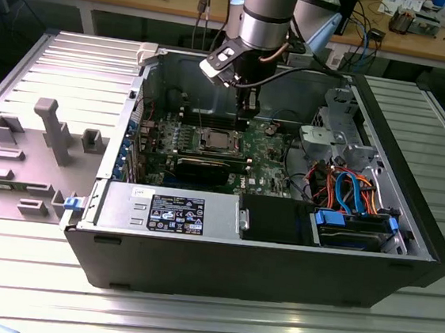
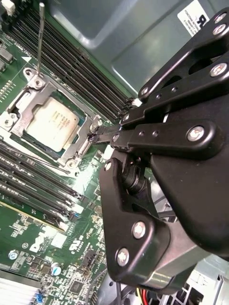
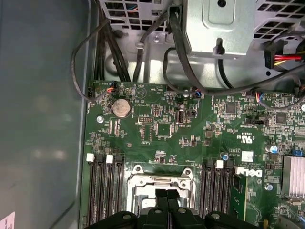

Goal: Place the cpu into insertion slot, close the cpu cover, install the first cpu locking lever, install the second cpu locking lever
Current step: 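Close the cpu cover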

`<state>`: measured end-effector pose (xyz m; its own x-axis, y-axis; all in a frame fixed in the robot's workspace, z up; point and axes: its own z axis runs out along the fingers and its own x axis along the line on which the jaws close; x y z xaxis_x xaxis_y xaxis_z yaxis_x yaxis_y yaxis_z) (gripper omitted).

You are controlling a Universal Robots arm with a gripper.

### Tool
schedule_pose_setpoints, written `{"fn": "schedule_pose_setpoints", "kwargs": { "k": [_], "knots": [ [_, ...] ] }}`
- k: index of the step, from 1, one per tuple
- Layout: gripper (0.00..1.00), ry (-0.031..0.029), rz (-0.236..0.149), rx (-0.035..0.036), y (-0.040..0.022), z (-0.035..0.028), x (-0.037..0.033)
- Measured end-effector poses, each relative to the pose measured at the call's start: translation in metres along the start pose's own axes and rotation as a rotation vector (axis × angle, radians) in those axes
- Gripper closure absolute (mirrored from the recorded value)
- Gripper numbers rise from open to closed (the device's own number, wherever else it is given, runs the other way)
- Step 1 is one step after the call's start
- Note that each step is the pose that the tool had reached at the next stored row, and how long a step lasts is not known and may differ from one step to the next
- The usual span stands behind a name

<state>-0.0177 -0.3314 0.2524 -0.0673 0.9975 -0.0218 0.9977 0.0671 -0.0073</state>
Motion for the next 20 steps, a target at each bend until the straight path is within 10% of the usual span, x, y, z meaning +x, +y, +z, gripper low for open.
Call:
{"fn": "schedule_pose_setpoints", "kwargs": {
  "k": [20],
  "knots": [
    [0.89, 0.0008, 0.0, 0.0, -0.0204, 0.003, 0.0003]
  ]
}}
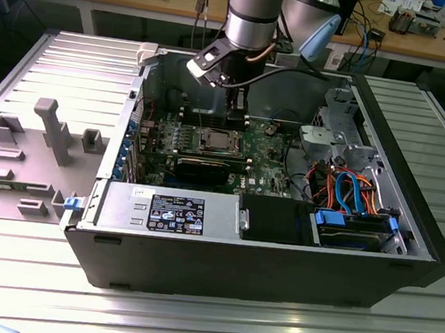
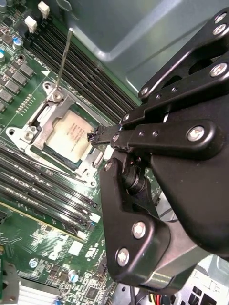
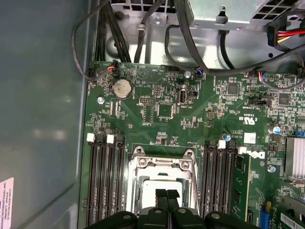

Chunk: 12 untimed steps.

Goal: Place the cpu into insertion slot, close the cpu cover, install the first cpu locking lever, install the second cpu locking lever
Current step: 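Close the cpu cover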

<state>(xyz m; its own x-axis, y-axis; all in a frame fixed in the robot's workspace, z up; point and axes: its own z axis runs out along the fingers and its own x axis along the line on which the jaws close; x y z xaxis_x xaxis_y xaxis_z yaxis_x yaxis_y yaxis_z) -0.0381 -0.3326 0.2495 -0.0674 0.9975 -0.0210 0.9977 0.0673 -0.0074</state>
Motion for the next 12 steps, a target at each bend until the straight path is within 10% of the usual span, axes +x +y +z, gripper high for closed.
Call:
{"fn": "schedule_pose_setpoints", "kwargs": {
  "k": [12],
  "knots": [
    [0.89, -0.0002, -0.001, -0.0004, -0.0125, 0.0057, -0.0041]
  ]
}}
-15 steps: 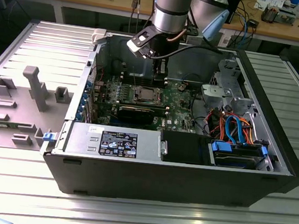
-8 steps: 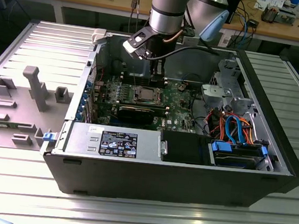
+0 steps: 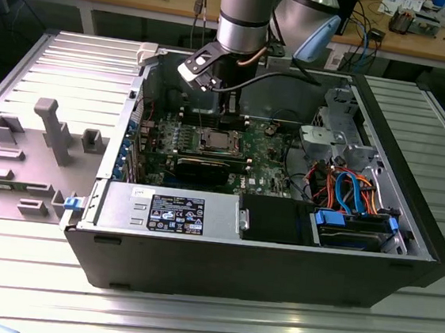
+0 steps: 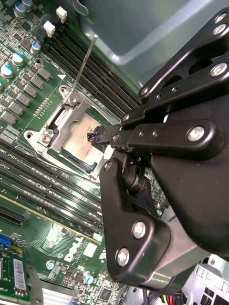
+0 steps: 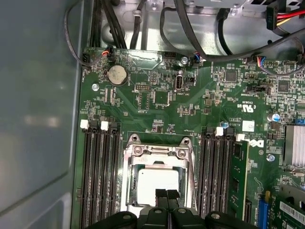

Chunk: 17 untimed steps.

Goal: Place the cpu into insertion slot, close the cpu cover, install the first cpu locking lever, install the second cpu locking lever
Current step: 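Close the cpu cover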

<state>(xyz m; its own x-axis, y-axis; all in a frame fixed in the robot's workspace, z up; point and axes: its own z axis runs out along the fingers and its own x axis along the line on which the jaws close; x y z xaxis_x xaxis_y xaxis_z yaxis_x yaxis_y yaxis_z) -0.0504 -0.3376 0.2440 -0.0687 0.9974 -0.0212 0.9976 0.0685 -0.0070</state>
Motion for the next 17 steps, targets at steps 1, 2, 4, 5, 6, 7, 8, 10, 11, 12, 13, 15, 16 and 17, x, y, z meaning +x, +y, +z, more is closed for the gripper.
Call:
{"fn": "schedule_pose_setpoints", "kwargs": {
  "k": [1, 2, 4, 5, 6, 7, 8, 10, 11, 12, 13, 15, 16, 17],
  "knots": [
    [0.89, 0.0, 0.0, 0.0, 0.0, 0.0, 0.0],
    [0.89, 0.0002, 0.0, -0.0001, 0.0, 0.0002, 0.0001],
    [0.89, 0.0002, 0.0, -0.0002, 0.0, 0.0003, 0.0001],
    [0.89, 0.0002, 0.0, -0.0001, 0.0, 0.0003, 0.0001],
    [0.89, 0.0003, 0.0, -0.0002, 0.0, 0.0004, 0.0001],
    [0.89, 0.0002, 0.0, -0.0001, 0.0, 0.0004, 0.0001],
    [0.89, 0.0002, 0.0, -0.0001, 0.0, 0.0004, 0.0001],
    [0.89, 0.0003, 0.0, -0.0002, 0.0, 0.0005, 0.0001],
    [0.89, 0.0003, 0.0, -0.0002, 0.0, 0.0005, 0.0001],
    [0.89, 0.0002, 0.0, -0.0002, 0.0, 0.0005, 0.0001],
    [0.89, 0.0001, 0.0, -0.0002, -0.0002, 0.0005, 0.0001],
    [0.89, 0.0001, 0.0, -0.0013, -0.0046, 0.0012, 0.0005],
    [0.89, 0.0001, 0.0, -0.0017, -0.0068, 0.0017, 0.0006],
    [0.89, -0.0002, 0.0, -0.0018, -0.0096, 0.0024, 0.0008]
  ]
}}
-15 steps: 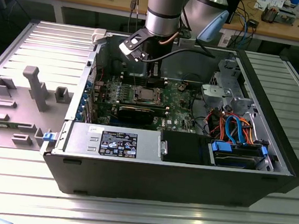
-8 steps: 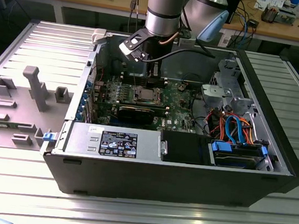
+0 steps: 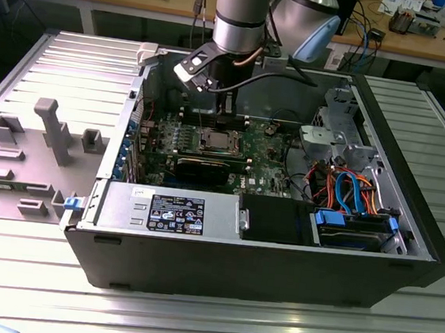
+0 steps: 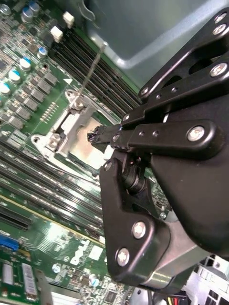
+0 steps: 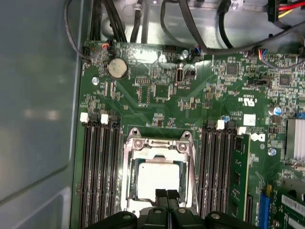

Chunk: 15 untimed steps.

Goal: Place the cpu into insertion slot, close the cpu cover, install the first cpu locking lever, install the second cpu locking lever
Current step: 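Close the cpu cover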

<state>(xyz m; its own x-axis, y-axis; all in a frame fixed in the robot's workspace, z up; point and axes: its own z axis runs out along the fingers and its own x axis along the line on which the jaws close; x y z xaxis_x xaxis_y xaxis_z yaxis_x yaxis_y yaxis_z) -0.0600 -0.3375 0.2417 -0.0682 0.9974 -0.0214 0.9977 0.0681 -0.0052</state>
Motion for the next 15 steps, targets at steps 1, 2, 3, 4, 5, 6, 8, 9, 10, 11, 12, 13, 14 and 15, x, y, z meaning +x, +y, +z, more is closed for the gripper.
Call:
{"fn": "schedule_pose_setpoints", "kwargs": {
  "k": [1, 2, 3, 4, 5, 6, 8, 9, 10, 11, 12, 13, 14, 15],
  "knots": [
    [0.89, -0.0001, 0.0, 0.0, -0.0026, 0.0014, 0.0002],
    [0.89, -0.0001, 0.0, 0.0, -0.0031, 0.0023, 0.0003],
    [0.89, -0.0001, 0.001, 0.0001, -0.0045, 0.0044, 0.0004],
    [0.89, -0.0001, 0.001, 0.0001, -0.0058, 0.0069, 0.0006],
    [0.89, 0.0, 0.001, 0.0004, -0.0063, 0.0086, 0.0007],
    [0.89, 0.0, 0.001, 0.0006, -0.0066, 0.0097, 0.0007],
    [0.89, -0.0002, 0.001, 0.0011, -0.0075, 0.0121, 0.0008],
    [0.89, -0.0003, 0.001, 0.0012, -0.0077, 0.0121, 0.0008],
    [0.89, 0.0, 0.001, 0.001, -0.0078, 0.0124, 0.0009],
    [0.89, 0.0, 0.001, 0.001, -0.0078, 0.0124, 0.0009],
    [0.89, -0.0001, 0.001, 0.001, -0.0079, 0.0124, 0.0009],
    [0.89, 0.0, 0.001, 0.001, -0.008, 0.0125, 0.0009],
    [0.89, 0.0001, 0.002, 0.0008, -0.0083, 0.0127, 0.0009],
    [0.89, 0.0002, 0.002, 0.0009, -0.0087, 0.0131, 0.001]
  ]
}}
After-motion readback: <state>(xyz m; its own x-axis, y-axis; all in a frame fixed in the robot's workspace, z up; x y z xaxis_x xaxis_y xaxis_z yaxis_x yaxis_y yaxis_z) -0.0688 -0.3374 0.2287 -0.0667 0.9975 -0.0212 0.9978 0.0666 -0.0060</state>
